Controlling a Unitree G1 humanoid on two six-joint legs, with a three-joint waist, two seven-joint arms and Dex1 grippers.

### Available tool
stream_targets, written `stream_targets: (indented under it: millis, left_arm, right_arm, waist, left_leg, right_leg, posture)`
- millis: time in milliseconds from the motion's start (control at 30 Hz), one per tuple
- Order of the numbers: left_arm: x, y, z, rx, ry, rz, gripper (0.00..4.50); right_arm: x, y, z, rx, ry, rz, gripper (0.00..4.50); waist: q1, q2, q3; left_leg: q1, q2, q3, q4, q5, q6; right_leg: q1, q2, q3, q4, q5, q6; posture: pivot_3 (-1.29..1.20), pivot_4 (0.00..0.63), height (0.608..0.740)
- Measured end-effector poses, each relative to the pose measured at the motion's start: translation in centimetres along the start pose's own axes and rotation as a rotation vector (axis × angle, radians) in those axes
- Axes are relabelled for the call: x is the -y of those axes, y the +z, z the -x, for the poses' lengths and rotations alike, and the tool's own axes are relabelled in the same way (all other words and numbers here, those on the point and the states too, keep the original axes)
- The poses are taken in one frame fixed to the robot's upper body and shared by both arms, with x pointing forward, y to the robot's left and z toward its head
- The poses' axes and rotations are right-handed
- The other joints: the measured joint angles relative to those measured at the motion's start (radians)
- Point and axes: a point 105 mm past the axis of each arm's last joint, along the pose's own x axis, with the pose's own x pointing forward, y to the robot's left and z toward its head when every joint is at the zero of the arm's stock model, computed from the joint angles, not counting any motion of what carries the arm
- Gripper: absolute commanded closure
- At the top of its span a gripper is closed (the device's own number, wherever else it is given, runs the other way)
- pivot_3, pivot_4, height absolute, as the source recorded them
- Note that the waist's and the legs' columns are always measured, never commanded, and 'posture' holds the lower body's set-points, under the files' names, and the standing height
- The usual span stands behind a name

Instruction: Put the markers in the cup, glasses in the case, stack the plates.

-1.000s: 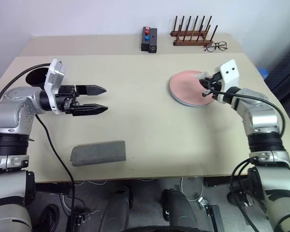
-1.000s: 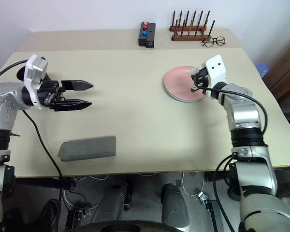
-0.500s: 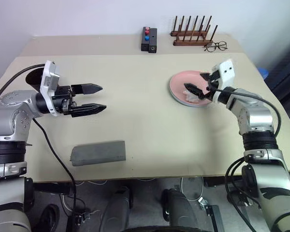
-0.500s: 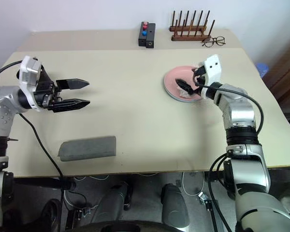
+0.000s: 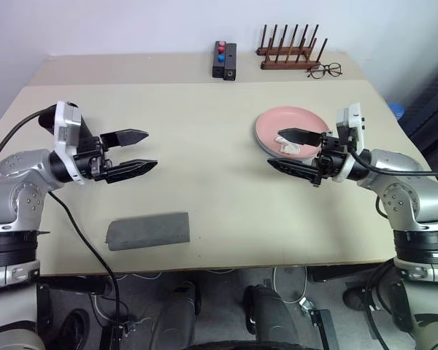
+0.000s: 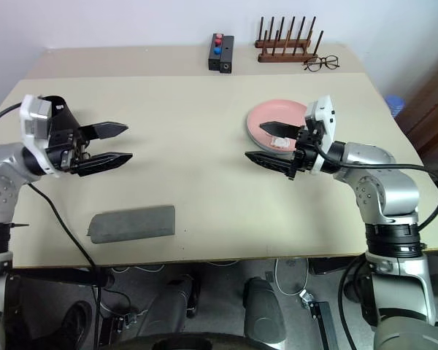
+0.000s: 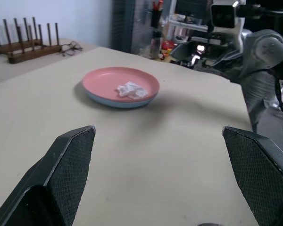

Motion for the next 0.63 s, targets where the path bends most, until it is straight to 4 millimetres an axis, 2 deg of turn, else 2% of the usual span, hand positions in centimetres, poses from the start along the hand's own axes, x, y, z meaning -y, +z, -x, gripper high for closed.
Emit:
stream_targets:
  millis: [133,633]
  left_arm:
    - [0.7,-0.6,0.1,0.005,0.028,0.005,0.0]
    - [1.4,-2.2,-1.2,0.064,0.014,0.046,0.0]
  right_arm:
    - [-0.3,-0.6,1.4,-0.067,0.027,0.01,0.02]
    - [0.3,-0.6,3.2,-0.158,-0.041,0.026,0.02]
  waist:
    - [0.005,0.0,0.0]
    - [0.004,0.0,0.0]
  left_leg:
    - [0.0,0.0,0.001,0.001,0.0,0.0]
    - [-0.001,0.0,0.001,0.001,0.0,0.0]
  right_leg:
    - [0.0,-0.002,0.0,-0.001,0.0,-0.001]
    - [0.0,-0.003,0.0,-0.002,0.0,-0.001]
  posture:
    - [0.0,0.15,0.74]
    - [0.0,0.15,0.74]
